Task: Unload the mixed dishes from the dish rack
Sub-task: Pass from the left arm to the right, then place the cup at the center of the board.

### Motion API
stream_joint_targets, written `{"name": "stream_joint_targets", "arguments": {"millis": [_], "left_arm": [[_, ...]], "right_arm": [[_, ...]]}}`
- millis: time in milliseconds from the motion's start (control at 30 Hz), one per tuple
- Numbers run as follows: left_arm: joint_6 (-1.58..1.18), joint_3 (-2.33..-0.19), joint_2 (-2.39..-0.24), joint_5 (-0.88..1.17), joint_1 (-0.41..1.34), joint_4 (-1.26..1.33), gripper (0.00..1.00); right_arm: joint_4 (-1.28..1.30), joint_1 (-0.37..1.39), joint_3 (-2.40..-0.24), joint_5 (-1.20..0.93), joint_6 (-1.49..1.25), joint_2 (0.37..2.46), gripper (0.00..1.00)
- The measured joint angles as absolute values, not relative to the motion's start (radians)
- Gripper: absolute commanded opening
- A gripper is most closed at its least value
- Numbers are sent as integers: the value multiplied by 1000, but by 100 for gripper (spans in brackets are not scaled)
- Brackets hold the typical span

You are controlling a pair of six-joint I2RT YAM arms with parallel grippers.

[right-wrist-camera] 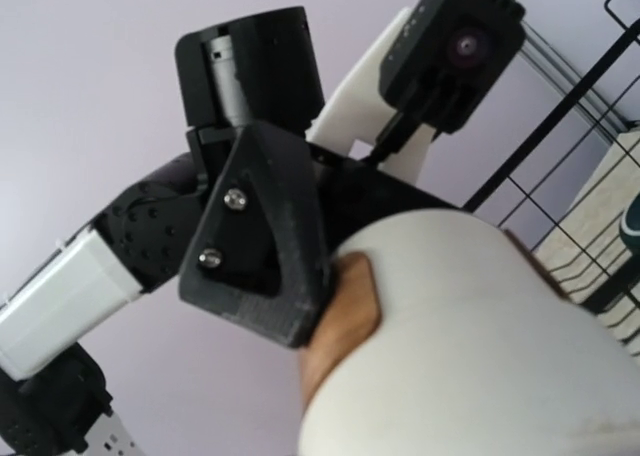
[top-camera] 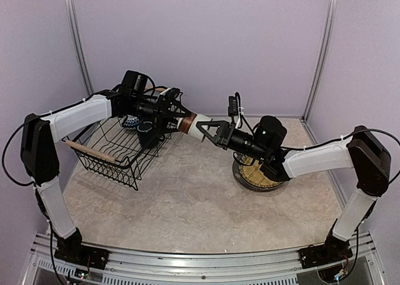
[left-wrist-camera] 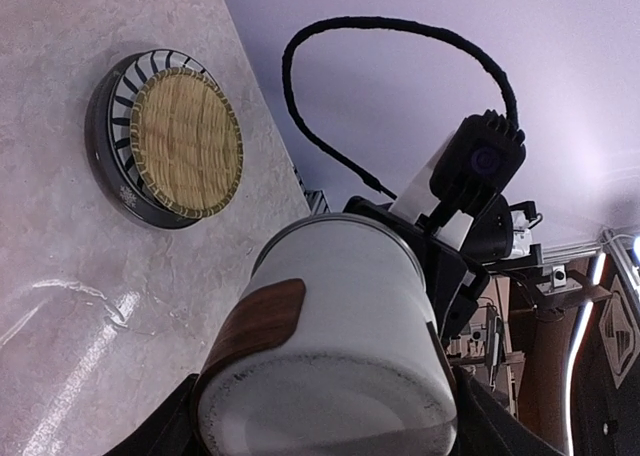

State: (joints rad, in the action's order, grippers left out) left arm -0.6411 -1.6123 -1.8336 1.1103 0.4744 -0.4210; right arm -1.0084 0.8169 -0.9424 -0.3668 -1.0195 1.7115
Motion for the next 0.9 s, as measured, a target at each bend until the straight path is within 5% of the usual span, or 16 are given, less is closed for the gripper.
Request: {"name": "stream_joint_targets", "arguments": {"millis": [267, 900], "left_arm": [[-586, -1613, -1830, 1018, 490, -491, 98], [-548, -1599, -1711, 789, 394, -559, 99]], "right_arm": [[-944, 817, -899, -340, -965, 1669, 0], [-308, 809, -964, -113, -718, 1566, 0]]}}
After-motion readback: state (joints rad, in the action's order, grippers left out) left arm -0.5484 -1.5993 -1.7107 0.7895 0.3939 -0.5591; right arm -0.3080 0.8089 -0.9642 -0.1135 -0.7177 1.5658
